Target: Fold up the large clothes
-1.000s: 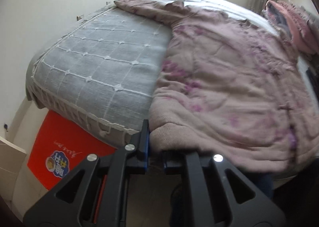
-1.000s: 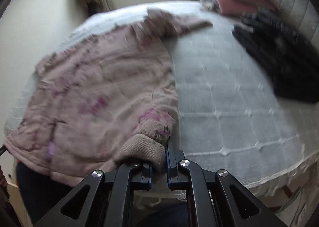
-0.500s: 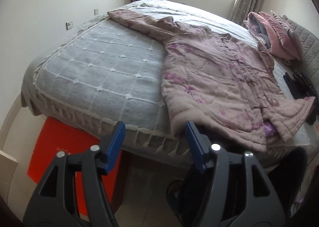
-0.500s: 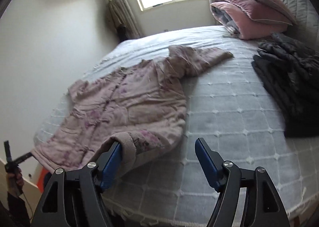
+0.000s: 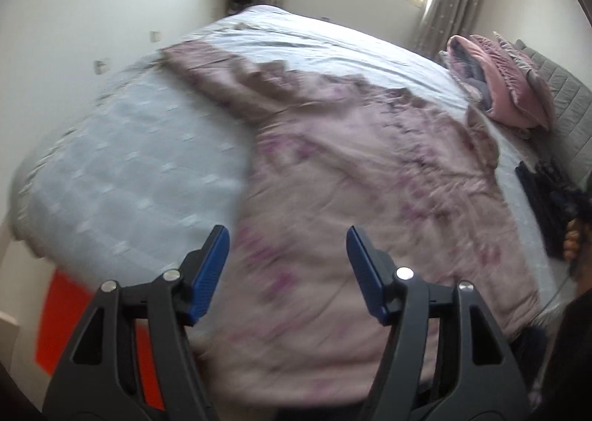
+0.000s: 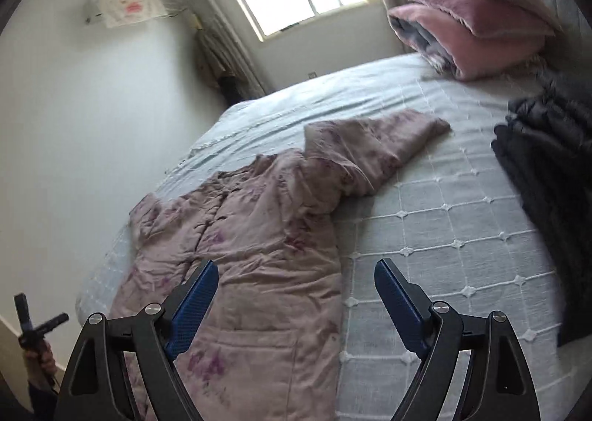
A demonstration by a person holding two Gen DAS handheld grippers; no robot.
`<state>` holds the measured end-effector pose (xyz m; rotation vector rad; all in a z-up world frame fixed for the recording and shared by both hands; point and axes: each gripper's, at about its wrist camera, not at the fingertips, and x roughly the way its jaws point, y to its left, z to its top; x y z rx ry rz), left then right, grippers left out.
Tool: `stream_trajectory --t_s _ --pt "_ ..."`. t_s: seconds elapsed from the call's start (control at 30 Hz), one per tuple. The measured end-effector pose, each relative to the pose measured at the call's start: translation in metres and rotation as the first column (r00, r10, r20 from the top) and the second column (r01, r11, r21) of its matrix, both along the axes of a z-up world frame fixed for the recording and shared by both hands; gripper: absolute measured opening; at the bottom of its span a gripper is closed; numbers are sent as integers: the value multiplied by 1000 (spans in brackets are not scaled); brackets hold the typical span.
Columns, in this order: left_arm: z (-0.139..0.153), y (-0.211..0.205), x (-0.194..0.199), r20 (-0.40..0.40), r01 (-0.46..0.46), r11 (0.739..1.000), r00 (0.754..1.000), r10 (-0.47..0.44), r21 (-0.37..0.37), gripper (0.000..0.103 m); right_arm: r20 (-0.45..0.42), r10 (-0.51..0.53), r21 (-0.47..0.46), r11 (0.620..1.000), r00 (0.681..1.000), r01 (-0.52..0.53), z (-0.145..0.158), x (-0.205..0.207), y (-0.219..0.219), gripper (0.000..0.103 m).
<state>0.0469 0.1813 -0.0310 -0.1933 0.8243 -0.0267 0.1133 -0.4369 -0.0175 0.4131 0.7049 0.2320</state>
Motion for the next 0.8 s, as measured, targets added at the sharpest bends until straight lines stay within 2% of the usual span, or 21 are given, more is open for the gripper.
stream_trajectory --t_s 0.07,0.17,0.2,0.27,0.33,0.43,0.5,0.53,0.6,0.7,0.73,0.77,0.8 --pt "6 -35 44 4 38 998 999 -38 -46 67 -70 -60 34 997 996 63 -23 48 -17 87" --pt "12 -88 112 -23 96 981 995 -101 -166 67 -139 -146 61 986 979 156 -49 110 -43 87" --pt "11 -105 130 -27 99 978 994 -106 -185 67 -155 -166 75 981 974 179 -55 128 -53 87" --pt "4 -139 170 -47 44 983 997 -53 -177 67 -186 -222 95 965 957 243 -68 168 -70 87" --pt "-15 -161 191 -56 -6 991 998 -1 -136 70 -208 -274 110 948 939 300 -80 200 -87 87" --pt "-64 -178 206 -105 0 996 994 -9 -86 70 -254 -343 119 917 904 382 -98 243 -110 87" --pt "-93 -174 208 -146 -22 994 989 6 -104 70 -270 -378 95 905 885 416 -103 272 -125 87" --pt "-109 -169 211 -213 -28 989 977 -3 -142 70 -270 -390 77 903 880 423 -104 283 -129 87" --pt "-112 -160 214 -221 -26 978 975 -21 -208 70 -268 -417 39 896 869 442 -107 310 -138 87" --pt "-103 -151 212 -172 -52 977 985 16 -205 70 -317 -462 22 869 828 494 -129 341 -143 86" --pt "-104 -150 212 -165 -55 979 986 22 -198 70 -304 -483 -15 864 821 503 -133 347 -139 85" --pt "-106 -150 212 -167 -52 980 986 20 -190 70 -271 -500 -75 863 823 500 -131 350 -132 63" --pt "-110 -149 213 -172 -49 982 985 17 -185 70 -248 -474 -141 880 845 453 -128 356 -121 7"
